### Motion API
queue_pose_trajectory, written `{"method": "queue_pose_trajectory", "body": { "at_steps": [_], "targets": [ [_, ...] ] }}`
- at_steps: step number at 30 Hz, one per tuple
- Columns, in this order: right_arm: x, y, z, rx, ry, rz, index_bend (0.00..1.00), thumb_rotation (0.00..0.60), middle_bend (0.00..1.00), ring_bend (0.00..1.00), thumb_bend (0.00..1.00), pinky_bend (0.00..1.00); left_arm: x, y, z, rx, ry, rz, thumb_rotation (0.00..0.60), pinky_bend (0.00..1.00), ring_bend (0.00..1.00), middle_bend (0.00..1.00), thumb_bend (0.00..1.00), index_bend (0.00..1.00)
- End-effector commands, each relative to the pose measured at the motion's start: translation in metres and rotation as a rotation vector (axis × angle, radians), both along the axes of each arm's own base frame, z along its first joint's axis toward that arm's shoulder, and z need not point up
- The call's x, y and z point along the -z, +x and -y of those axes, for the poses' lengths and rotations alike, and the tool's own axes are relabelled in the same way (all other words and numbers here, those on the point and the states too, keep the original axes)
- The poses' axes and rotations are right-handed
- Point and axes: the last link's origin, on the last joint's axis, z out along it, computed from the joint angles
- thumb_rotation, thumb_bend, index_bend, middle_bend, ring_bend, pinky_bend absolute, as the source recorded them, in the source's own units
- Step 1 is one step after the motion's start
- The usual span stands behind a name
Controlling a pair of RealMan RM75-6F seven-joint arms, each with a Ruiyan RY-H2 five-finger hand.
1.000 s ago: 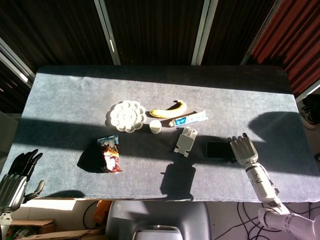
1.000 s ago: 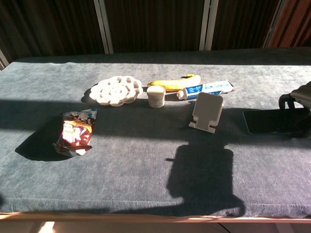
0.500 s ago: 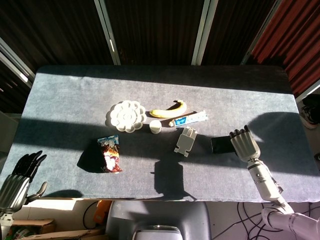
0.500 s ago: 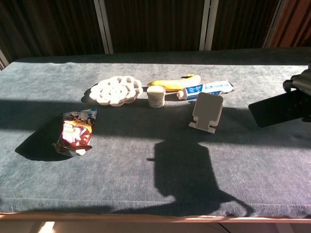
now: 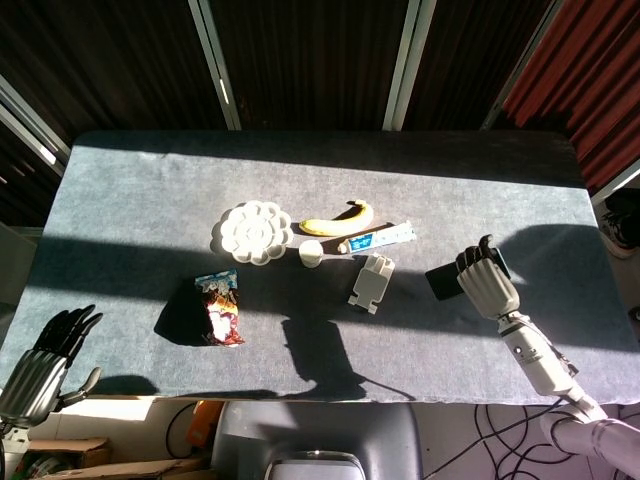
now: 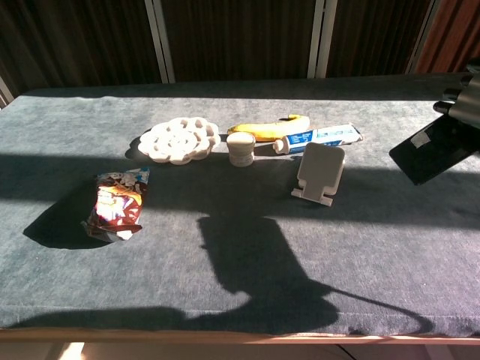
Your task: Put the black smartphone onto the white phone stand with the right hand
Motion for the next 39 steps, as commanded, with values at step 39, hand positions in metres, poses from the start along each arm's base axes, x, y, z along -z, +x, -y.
{"method": "queue_pose_trajectory", "body": {
  "at_steps": [39],
  "targets": [
    [0.038,0.147,0.023,-0.390,0.203,-0.344,1.00,0.600,0.71,0.51,0.33,0.36,-0.014,-0.007,0.001,-0.006,0.031,0.036,0.600,0.00,0.00,0.00,0.40,0.00]
  ]
}}
